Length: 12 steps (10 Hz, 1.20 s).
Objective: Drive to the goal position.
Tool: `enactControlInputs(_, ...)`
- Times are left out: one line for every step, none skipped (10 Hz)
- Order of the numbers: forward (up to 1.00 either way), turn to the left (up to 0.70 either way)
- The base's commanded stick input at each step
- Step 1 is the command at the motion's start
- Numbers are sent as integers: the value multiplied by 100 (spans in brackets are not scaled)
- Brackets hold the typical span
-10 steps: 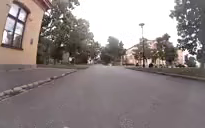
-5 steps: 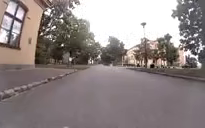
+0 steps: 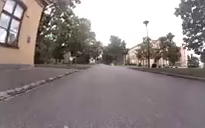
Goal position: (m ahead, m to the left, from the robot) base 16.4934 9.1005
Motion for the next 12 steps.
enactControlInputs(70,0)
enactControlInputs(70,0)
enactControlInputs(70,0)
enactControlInputs(70,-2)
enactControlInputs(70,-11)
enactControlInputs(70,-20)
enactControlInputs(70,-28)
enactControlInputs(70,-27)
enactControlInputs(70,-4)
enactControlInputs(70,-1)
enactControlInputs(70,0)
enactControlInputs(70,0)
